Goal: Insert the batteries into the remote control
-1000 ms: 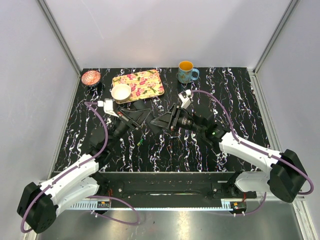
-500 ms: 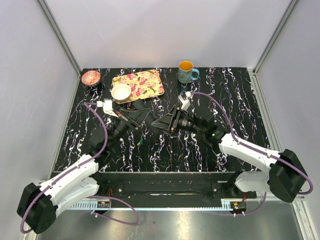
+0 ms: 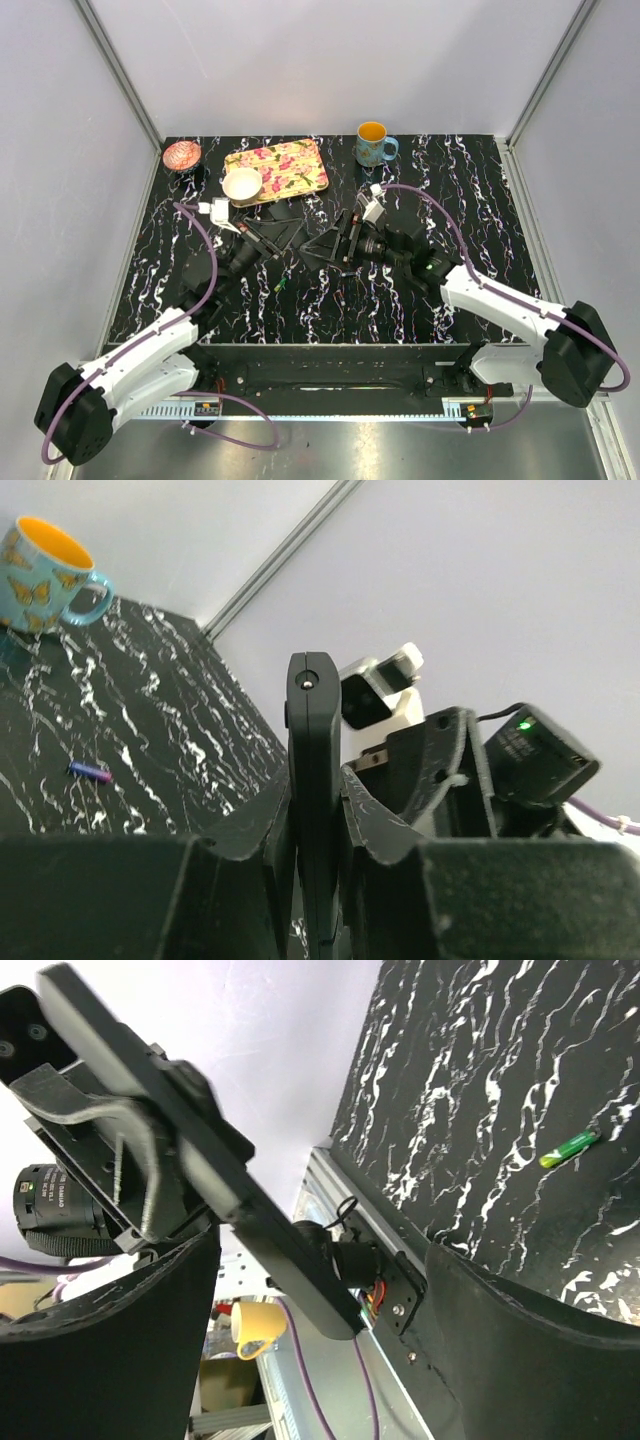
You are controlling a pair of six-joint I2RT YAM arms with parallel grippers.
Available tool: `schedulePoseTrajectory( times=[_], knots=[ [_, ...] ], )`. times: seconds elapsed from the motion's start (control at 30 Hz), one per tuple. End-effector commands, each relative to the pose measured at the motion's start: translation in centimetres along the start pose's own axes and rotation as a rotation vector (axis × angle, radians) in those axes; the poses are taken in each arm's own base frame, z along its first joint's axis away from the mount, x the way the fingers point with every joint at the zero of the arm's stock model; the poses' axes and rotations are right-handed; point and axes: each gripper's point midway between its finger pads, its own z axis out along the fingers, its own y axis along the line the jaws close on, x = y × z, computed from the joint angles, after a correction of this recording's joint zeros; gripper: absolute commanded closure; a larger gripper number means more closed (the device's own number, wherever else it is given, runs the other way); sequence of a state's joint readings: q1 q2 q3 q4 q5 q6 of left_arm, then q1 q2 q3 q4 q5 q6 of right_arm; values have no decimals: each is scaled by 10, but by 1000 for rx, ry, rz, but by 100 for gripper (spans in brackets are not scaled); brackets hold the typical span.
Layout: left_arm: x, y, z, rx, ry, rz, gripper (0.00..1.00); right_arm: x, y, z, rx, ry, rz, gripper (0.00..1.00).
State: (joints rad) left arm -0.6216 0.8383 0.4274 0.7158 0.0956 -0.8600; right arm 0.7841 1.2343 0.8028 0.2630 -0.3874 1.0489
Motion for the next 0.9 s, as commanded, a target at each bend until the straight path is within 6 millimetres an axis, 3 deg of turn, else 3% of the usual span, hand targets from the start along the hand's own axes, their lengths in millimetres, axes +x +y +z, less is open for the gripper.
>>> schedulePoseTrajectory(
  times=[0.0,0.07,0.1,0.23,0.3,0.33,0.4,0.43,0.67,0.87],
  knots=[
    [-3,3,6,-48,-4,-66,100,-21,15,-16,80,-56,-112,6],
    [0,12,8,-88,9,-105,100,-28,21,-24,124,-64,-189,5],
    [4,16,8,-105,28,-120,100,-27,9,-30,193,-54,-199,5],
    [12,40,15,-169,83,-197,100,-32,12,-50,273,-20,-352,7],
    [15,39,18,-146,107,-249,100,-25,-8,-55,379,38,-375,9],
    [17,44,21,-153,115,-266,100,-24,-3,-56,383,57,-426,11],
    [17,40,25,-127,122,-296,100,-18,-17,-57,473,100,-459,12],
    [20,42,27,-129,132,-306,100,-14,-11,-55,467,119,-500,11],
    [27,41,36,-122,177,-338,100,-6,-19,-38,498,170,-532,11],
    [34,44,36,-148,222,-331,100,-9,-24,-31,553,171,-583,12]
  ],
)
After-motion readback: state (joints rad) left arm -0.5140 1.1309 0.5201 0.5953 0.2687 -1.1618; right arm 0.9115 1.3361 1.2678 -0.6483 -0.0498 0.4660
